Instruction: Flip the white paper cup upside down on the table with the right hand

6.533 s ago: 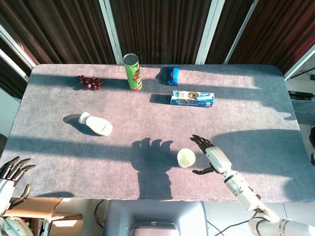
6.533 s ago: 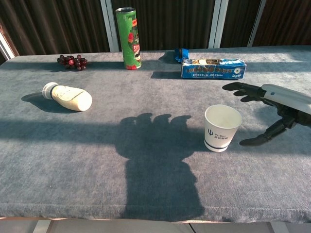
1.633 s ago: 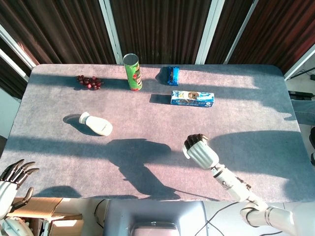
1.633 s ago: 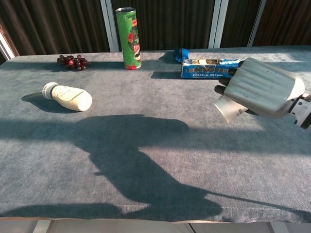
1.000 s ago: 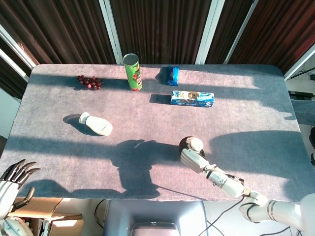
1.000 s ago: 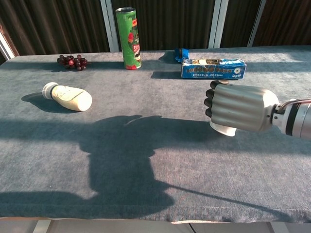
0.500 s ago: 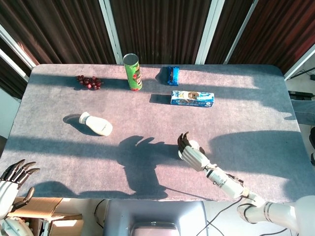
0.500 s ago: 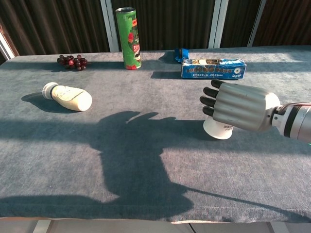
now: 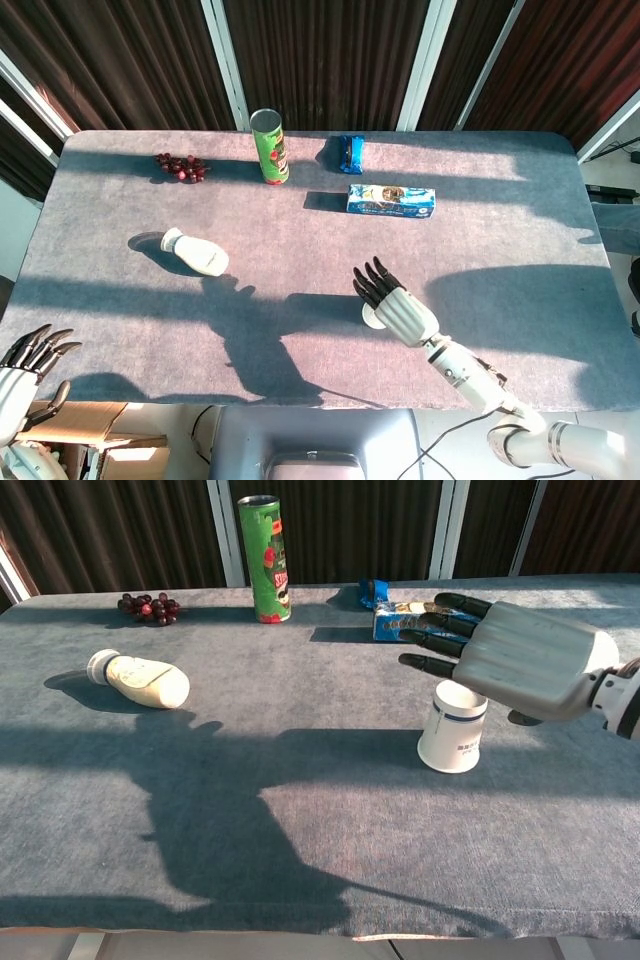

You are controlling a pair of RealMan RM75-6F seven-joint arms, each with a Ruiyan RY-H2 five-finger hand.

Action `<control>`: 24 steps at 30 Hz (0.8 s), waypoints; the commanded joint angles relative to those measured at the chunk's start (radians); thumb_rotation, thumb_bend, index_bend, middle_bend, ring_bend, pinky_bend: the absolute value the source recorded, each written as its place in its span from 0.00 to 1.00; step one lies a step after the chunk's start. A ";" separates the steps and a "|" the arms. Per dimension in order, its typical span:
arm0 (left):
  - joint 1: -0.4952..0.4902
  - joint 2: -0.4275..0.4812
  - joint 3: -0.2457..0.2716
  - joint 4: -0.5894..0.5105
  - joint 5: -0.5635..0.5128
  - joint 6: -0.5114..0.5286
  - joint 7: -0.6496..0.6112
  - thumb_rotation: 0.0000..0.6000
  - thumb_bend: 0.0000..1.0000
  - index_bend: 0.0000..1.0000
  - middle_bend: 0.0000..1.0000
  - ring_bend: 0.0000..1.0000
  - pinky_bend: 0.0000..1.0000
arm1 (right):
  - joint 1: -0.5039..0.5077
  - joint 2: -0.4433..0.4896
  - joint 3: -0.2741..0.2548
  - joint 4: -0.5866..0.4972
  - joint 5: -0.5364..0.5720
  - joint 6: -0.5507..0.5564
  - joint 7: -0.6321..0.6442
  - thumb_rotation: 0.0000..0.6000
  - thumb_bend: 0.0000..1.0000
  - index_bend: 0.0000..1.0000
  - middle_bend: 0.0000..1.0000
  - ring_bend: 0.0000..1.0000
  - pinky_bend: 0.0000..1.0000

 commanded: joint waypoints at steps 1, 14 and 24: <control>-0.001 -0.001 0.000 -0.001 0.001 -0.002 0.004 1.00 0.48 0.25 0.14 0.06 0.14 | -0.052 0.102 0.014 -0.172 0.025 0.081 0.268 1.00 0.15 0.00 0.00 0.00 0.09; 0.003 -0.007 -0.006 -0.008 -0.010 -0.002 0.034 1.00 0.48 0.25 0.14 0.06 0.14 | -0.301 0.242 -0.050 -0.360 0.042 0.381 0.468 1.00 0.17 0.01 0.00 0.00 0.12; 0.000 -0.012 -0.008 -0.008 -0.010 -0.006 0.043 1.00 0.48 0.25 0.14 0.06 0.14 | -0.405 0.257 -0.066 -0.361 0.104 0.436 0.510 1.00 0.19 0.01 0.01 0.00 0.13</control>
